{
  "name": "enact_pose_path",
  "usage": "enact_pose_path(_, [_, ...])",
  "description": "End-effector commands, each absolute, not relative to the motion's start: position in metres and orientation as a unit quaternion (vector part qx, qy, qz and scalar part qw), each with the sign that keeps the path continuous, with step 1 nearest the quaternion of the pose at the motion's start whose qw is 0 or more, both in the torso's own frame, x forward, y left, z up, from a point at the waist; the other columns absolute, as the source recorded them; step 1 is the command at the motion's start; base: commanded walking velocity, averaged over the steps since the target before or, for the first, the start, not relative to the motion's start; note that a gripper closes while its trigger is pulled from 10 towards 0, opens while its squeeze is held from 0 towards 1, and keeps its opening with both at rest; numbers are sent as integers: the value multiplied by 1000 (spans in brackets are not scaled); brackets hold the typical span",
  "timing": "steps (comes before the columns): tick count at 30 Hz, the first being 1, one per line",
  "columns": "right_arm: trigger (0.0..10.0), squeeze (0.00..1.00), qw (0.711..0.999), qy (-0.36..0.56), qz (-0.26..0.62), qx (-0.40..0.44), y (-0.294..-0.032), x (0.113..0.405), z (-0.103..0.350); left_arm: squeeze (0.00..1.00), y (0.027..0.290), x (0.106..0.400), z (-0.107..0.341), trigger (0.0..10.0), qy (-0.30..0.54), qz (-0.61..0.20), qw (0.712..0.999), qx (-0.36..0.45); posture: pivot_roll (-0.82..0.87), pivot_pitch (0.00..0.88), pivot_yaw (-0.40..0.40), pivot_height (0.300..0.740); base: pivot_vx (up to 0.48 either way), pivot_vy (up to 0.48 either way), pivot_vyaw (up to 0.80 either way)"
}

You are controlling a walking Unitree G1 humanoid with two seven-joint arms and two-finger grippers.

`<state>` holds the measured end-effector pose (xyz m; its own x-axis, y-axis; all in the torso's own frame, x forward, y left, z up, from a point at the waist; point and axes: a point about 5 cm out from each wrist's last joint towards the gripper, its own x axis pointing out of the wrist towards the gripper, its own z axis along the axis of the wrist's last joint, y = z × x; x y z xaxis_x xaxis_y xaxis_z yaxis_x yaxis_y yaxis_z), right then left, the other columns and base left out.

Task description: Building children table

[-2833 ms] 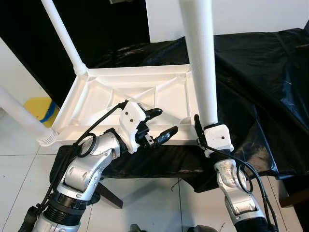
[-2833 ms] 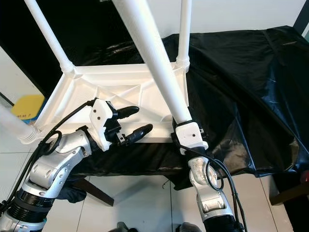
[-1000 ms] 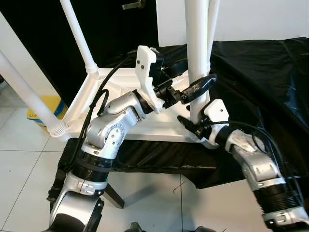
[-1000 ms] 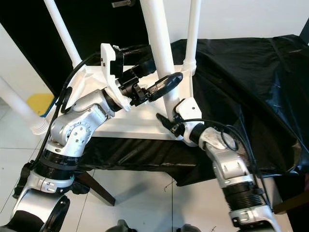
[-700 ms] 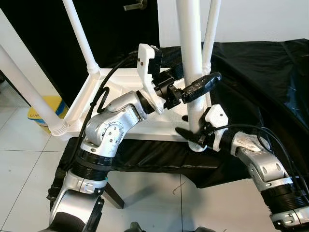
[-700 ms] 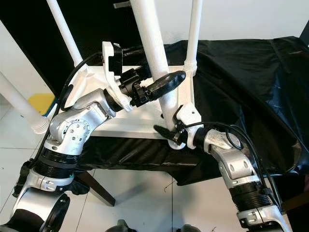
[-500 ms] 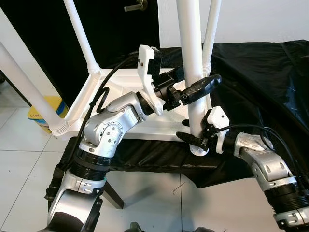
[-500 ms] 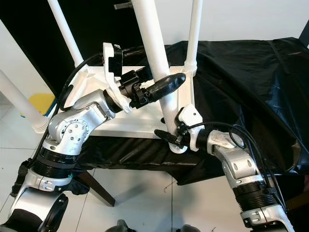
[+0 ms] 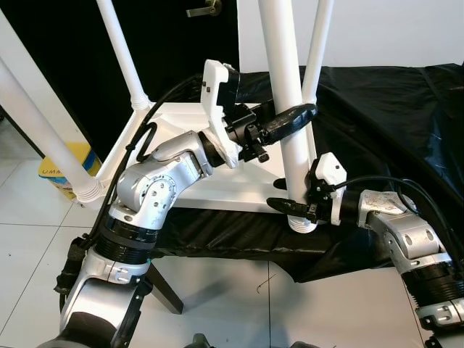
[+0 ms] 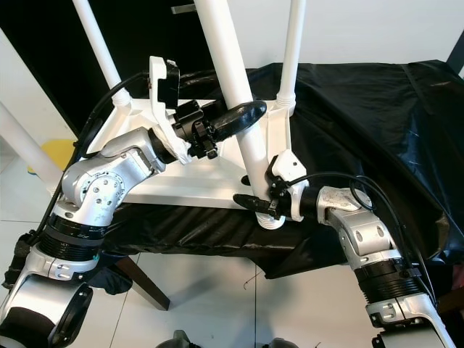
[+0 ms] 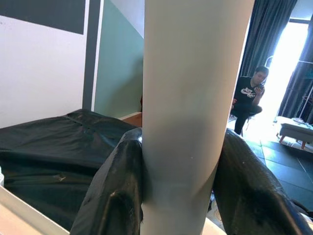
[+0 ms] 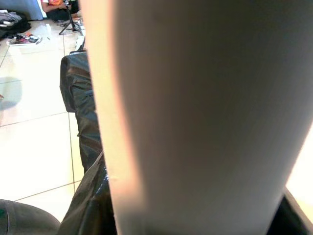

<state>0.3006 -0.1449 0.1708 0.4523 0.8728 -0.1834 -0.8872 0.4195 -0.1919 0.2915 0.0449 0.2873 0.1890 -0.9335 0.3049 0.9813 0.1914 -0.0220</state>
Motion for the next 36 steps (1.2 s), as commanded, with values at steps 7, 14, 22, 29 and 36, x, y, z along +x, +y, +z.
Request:
enact_pose_path(7, [10000, 71, 835, 21, 536, -125, -144, 306, 181, 0, 43, 274, 298, 4510, -158, -733, 659, -56, -105, 0, -10, 740, 0, 0, 0])
enact_pose_path(14, [10000, 1000, 839, 10, 531, -120, -146, 310, 186, 0, 43, 275, 305, 10000, -174, -706, 685, -36, -96, 0, -13, 740, 0, 0, 0])
enact_pose_path(22, [10000, 251, 870, -27, 480, -110, -137, 322, 195, 0, 46, 304, 320, 10000, -186, -589, 786, -13, -87, 0, -11, 740, 0, 0, 0])
enact_pose_path(29, [10000, 0, 900, -53, 419, -111, -123, 330, 196, 0, 46, 313, 330, 10000, -192, -548, 813, -25, -86, 0, 5, 740, 0, 0, 0])
enact_pose_path(36, [10000, 0, 936, -90, 322, -109, -113, 338, 195, 0, 43, 316, 335, 10000, -194, -527, 826, -49, -84, 0, 16, 740, 0, 0, 0])
